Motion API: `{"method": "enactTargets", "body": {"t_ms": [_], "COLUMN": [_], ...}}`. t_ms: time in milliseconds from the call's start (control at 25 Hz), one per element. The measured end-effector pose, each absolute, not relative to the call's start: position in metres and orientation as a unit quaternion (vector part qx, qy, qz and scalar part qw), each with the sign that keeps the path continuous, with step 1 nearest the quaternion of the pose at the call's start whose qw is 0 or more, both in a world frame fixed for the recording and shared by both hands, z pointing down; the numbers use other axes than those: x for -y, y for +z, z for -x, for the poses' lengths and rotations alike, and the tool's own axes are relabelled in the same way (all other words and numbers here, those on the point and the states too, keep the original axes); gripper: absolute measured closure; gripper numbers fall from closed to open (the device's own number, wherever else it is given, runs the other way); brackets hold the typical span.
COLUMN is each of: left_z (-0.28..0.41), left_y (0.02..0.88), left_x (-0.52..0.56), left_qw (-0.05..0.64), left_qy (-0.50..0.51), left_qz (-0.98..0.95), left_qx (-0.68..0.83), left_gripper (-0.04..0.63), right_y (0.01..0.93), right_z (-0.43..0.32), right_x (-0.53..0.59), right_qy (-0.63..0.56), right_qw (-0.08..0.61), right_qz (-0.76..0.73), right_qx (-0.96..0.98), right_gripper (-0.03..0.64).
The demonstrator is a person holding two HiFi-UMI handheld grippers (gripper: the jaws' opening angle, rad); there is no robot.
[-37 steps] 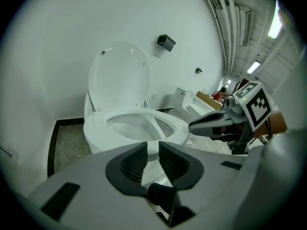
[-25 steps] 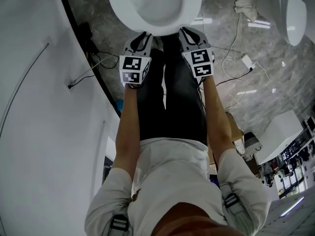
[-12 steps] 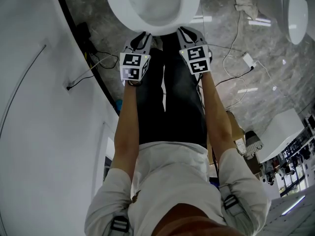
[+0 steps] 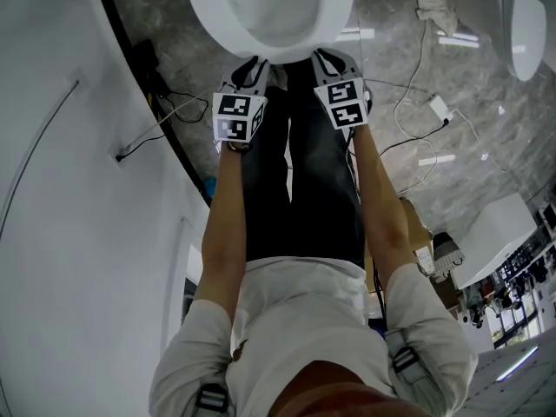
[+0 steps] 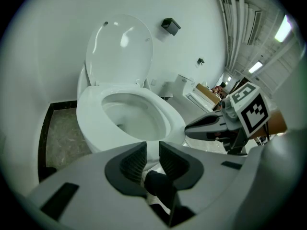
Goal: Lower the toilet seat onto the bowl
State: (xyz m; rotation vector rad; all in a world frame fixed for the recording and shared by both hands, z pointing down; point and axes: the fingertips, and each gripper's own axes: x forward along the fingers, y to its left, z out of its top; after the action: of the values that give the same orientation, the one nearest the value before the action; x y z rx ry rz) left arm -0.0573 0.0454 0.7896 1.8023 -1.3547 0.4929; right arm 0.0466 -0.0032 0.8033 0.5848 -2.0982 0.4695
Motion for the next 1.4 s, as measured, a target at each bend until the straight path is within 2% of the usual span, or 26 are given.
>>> {"method": "enactTargets", "body": {"t_ms": [720, 960, 1400], "left_z": [0.064, 0.069, 0.089], "left_y": [0.791, 0.777, 0.709], "left_x": [-0.047, -0.038, -0.009], "left_qw": [0.402, 0.387, 0.324], "left_qy": [0.186, 0.178, 0.155], "left_qz": [-0.712, -0.714, -0.734], "left_qx": [0.545, 0.556, 0.576], "left_gripper": [0.506, 0.506, 0.512], "right_y": [0.837, 0.808, 0.710], "right_z": [-0.047, -0.042, -0.018], "right_x": [-0.002, 0.006, 0.038], "right_qy": [0.179, 0.158, 0.128], "right_qw": [0.479, 0.455, 0.363], "right_qz": [-0.236, -0.252, -0.266], "right_qx": [0.826, 0.840, 0.884], "right_gripper": [0.574, 0.574, 0.584]}}
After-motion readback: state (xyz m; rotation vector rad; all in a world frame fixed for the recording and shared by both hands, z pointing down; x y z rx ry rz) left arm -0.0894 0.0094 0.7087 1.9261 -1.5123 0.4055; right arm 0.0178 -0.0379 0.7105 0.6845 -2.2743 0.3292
